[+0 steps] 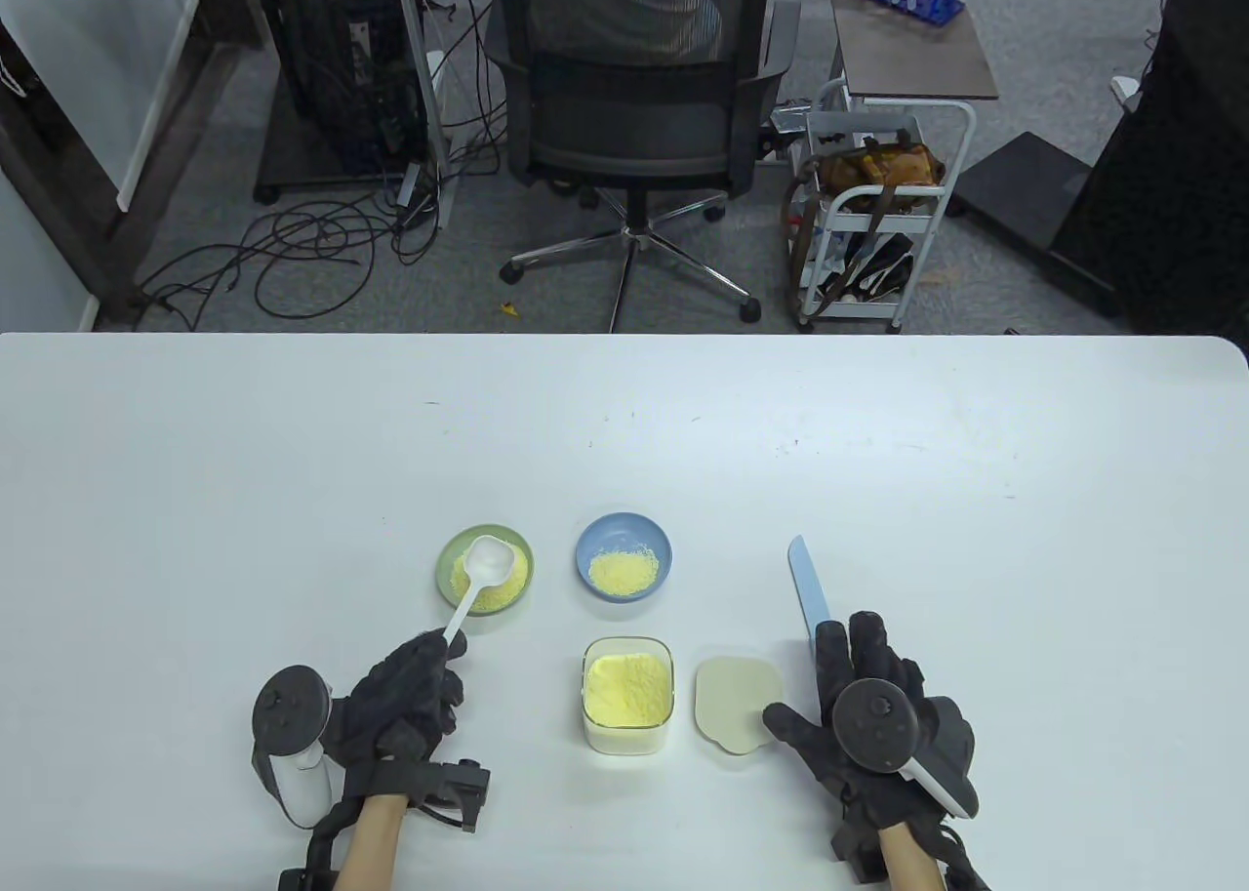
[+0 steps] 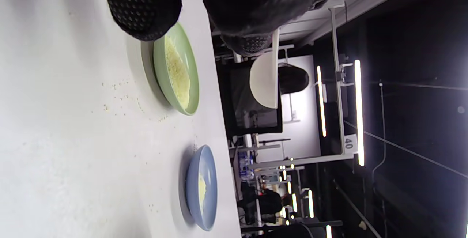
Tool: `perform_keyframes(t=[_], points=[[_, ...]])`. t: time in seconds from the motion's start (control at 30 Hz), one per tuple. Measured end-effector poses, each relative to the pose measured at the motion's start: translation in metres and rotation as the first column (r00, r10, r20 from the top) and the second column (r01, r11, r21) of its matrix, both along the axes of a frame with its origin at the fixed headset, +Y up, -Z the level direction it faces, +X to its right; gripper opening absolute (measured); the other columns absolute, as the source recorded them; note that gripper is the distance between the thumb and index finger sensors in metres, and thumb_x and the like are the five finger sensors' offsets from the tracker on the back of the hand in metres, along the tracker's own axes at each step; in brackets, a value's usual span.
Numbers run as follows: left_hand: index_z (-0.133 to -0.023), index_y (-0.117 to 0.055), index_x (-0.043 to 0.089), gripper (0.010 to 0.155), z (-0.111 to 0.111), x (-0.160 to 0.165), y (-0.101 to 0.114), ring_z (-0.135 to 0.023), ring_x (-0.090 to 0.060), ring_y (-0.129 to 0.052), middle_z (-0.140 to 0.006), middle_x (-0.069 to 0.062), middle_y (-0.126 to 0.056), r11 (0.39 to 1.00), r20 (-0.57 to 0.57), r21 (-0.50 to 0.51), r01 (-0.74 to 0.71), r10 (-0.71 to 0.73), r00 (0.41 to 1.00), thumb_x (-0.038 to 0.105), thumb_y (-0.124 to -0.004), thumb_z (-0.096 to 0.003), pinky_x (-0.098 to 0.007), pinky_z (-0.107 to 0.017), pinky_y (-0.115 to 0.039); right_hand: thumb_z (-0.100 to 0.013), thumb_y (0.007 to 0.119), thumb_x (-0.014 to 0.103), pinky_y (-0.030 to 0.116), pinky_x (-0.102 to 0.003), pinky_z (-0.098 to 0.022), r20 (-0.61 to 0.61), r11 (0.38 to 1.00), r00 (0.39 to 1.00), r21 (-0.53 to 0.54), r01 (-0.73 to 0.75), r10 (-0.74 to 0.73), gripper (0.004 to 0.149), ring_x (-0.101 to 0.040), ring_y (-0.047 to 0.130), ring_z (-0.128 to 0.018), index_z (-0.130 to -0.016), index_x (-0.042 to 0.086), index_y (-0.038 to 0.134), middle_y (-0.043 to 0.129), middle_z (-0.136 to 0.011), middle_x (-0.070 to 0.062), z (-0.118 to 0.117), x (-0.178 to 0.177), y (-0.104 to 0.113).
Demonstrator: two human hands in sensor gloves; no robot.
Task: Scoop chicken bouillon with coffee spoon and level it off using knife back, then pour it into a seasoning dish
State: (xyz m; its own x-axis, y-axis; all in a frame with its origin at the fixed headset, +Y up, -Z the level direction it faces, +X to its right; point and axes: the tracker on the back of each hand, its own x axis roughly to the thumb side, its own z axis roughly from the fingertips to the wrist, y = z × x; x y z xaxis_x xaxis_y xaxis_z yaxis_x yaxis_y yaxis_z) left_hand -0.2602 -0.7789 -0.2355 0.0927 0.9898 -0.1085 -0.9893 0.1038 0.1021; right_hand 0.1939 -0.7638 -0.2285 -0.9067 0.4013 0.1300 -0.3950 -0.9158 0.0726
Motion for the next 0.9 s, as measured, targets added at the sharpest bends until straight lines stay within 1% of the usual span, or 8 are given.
perform_keyframes(t=[0.17, 0.33, 0.43, 0.5, 0.53, 0.63, 0.73, 0.9], points=[[-0.058, -0.092, 0.000, 0.044, 0.000, -0.002, -0.001, 0.003, 0.002, -0.083, -0.020, 0.001, -0.093, 0.997, 0.026, 0.000, -0.077, 0.077, 0.997, 0.039, -0.074, -0.0491, -0.034, -0.038, -0.081, -0.048, 0.070, 0.057, 0.016, -0.075, -0.065, -0.122, 0.997, 0.991, 0.034, 0.067, -0.062, 0.091, -0.061, 0.030, -0.096, -0.105, 0.008, 0.019, 0.001, -0.107, -0.031, 0.007, -0.025, 0.019], [-0.058, -0.092, 0.001, 0.044, 0.000, -0.002, -0.001, 0.003, 0.002, -0.083, -0.020, 0.002, -0.093, 0.996, 0.042, -0.001, -0.089, 0.089, 0.995, 0.040, -0.074, -0.0490, -0.033, -0.039, -0.081, -0.048, 0.068, 0.062, 0.016, -0.076, -0.065, -0.333, 0.995, 0.937, -0.034, 0.097, -0.103, 0.098, -0.061, 0.030, -0.097, -0.105, 0.000, 0.017, 0.007, -0.107, -0.036, 0.007, -0.081, 0.047], [-0.058, -0.092, 0.001, 0.044, 0.000, -0.003, -0.002, 0.003, 0.002, -0.083, -0.020, 0.003, -0.092, 0.994, 0.042, 0.000, -0.109, 0.109, 0.993, 0.040, -0.074, -0.0491, -0.033, -0.039, -0.081, -0.047, 0.070, 0.061, 0.015, -0.075, -0.066, -0.394, 0.996, 0.917, -0.079, 0.040, -0.068, 0.099, -0.060, 0.030, -0.097, -0.104, -0.001, 0.017, 0.007, -0.107, -0.036, 0.001, -0.113, 0.052], [-0.059, -0.091, 0.001, 0.044, 0.001, -0.002, -0.001, 0.003, 0.002, -0.083, -0.020, 0.003, -0.092, 0.993, 0.054, 0.003, -0.119, 0.119, 0.991, 0.040, -0.073, -0.0492, -0.033, -0.039, -0.081, -0.047, 0.071, 0.059, 0.015, -0.075, -0.066, -0.400, 0.993, 0.915, -0.119, -0.003, -0.046, 0.101, -0.060, 0.030, -0.098, -0.103, -0.003, 0.015, 0.006, -0.106, -0.036, -0.007, -0.126, 0.050], [-0.059, -0.091, 0.001, 0.044, 0.001, -0.002, -0.001, 0.003, 0.002, -0.083, -0.020, 0.003, -0.092, 0.992, 0.061, 0.005, -0.124, 0.123, 0.990, 0.040, -0.073, -0.0493, -0.033, -0.039, -0.081, -0.048, 0.072, 0.057, 0.014, -0.075, -0.066, -0.397, 0.984, 0.916, -0.179, -0.012, -0.062, 0.102, -0.059, 0.029, -0.098, -0.102, -0.004, 0.012, 0.005, -0.105, -0.037, -0.015, -0.131, 0.047], [-0.060, -0.091, 0.001, 0.044, 0.001, 0.002, 0.001, 0.003, 0.002, -0.082, -0.020, 0.004, -0.092, 0.990, 0.097, 0.005, -0.140, 0.139, 0.985, 0.040, -0.073, -0.0495, -0.033, -0.040, -0.081, -0.051, 0.076, 0.046, 0.010, -0.074, -0.066, -0.383, 0.933, 0.902, -0.356, 0.054, -0.199, 0.097, -0.057, 0.025, -0.098, -0.100, -0.003, 0.008, 0.001, -0.103, -0.036, -0.027, -0.133, 0.037], [-0.063, -0.090, 0.001, 0.044, 0.000, 0.011, 0.004, 0.002, 0.002, -0.082, -0.020, 0.004, -0.092, 0.991, 0.173, -0.004, -0.136, 0.134, 0.976, 0.040, -0.073, -0.0500, -0.033, -0.040, -0.080, -0.049, 0.078, 0.043, 0.013, -0.074, -0.066, -0.370, 0.941, 0.906, -0.331, 0.078, -0.205, 0.096, -0.057, 0.029, -0.097, -0.101, 0.000, 0.009, 0.006, -0.105, -0.034, -0.031, -0.130, 0.034], [-0.065, -0.089, -0.002, 0.045, 0.000, 0.034, 0.024, 0.003, 0.001, -0.081, -0.019, 0.002, -0.092, 0.997, 0.360, 0.005, -0.072, 0.066, 0.930, 0.038, -0.075, -0.0499, -0.035, -0.040, -0.079, -0.048, 0.080, 0.043, 0.014, -0.074, -0.066, -0.342, 0.916, 0.905, -0.387, 0.111, -0.254, 0.098, -0.055, 0.034, -0.097, -0.100, 0.003, 0.007, 0.011, -0.106, -0.030, -0.036, -0.125, 0.031]])
